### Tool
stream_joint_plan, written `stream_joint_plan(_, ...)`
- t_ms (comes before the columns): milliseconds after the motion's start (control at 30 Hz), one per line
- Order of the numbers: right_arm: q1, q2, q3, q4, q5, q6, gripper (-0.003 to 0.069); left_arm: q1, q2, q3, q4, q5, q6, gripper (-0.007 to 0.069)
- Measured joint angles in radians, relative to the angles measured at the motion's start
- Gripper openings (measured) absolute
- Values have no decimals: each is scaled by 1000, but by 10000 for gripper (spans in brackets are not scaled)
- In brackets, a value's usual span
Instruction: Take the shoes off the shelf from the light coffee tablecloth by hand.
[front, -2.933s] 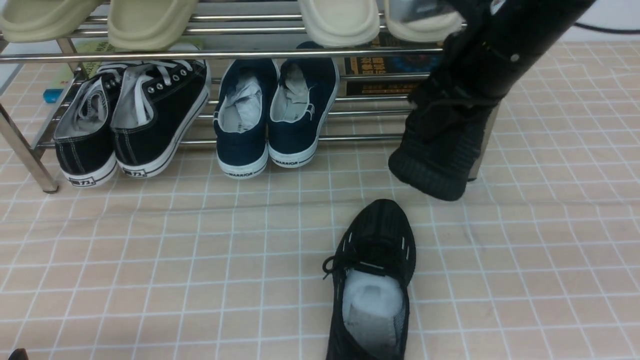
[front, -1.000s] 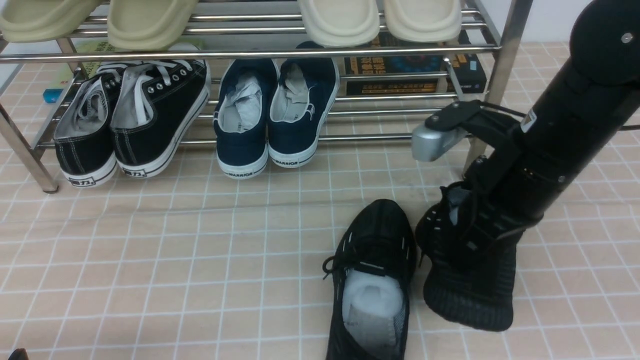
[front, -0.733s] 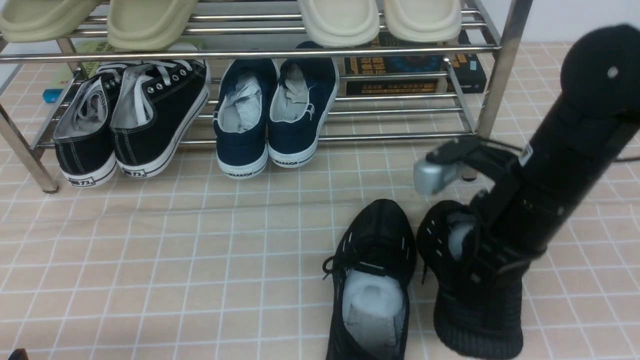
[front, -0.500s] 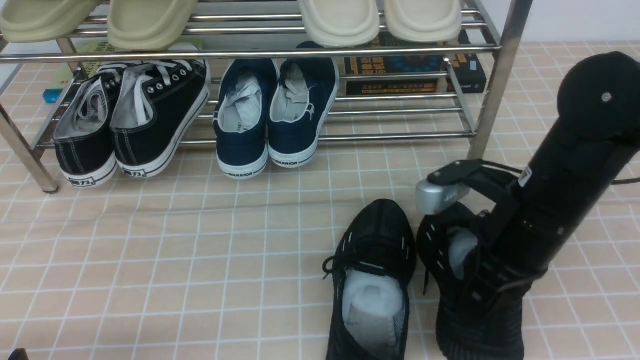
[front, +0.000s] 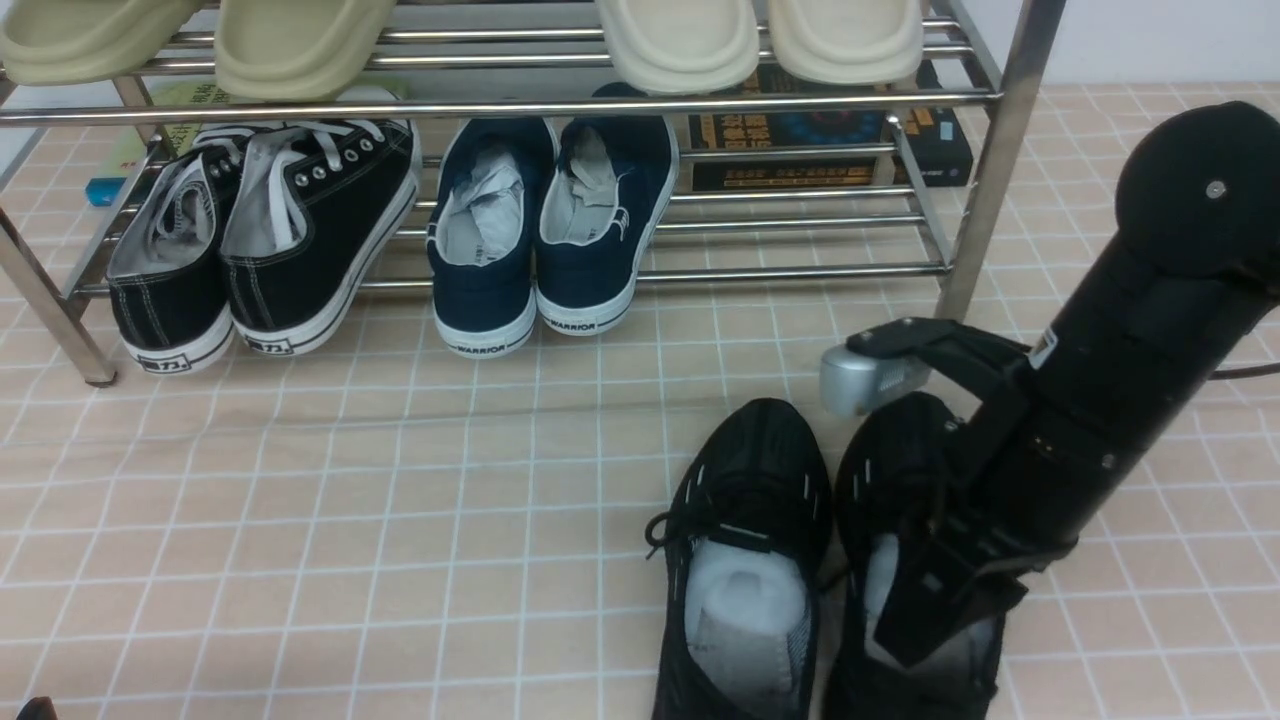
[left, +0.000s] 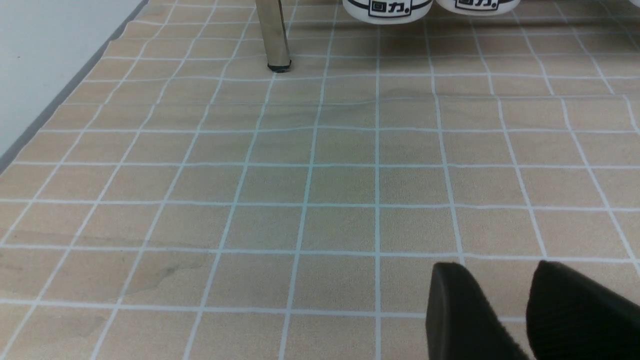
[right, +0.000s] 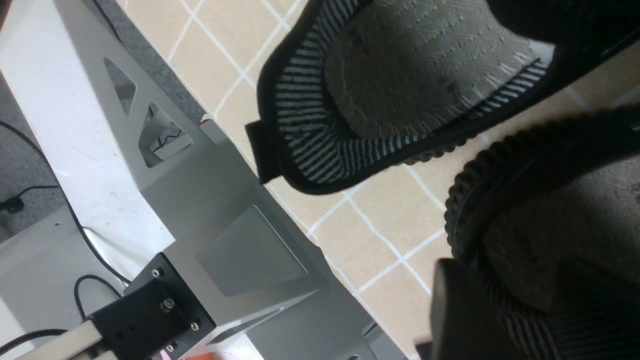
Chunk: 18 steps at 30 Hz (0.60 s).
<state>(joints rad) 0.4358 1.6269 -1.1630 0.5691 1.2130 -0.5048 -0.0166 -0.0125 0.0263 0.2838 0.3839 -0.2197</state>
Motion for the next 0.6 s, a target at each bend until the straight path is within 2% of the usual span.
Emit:
stream_joint_plan(67, 0, -1, 0, 0, 0, 22, 356, 0, 0, 0, 0, 0, 0, 240)
stream_joint_plan(267, 0, -36, 0, -20, 0, 113, 370, 0, 0, 0, 0, 0, 0, 240)
stream_joint_plan(367, 0, -99, 0, -77, 1, 155, 344, 0, 0, 0, 0, 0, 0, 240)
stream_joint_plan(533, 0, -219, 0, -207, 4, 229, 260, 0, 0, 0, 0, 0, 0, 240)
stream_joint_plan(600, 0, -322, 0, -294, 9, 279, 202, 0, 0, 0, 0, 0, 0, 240)
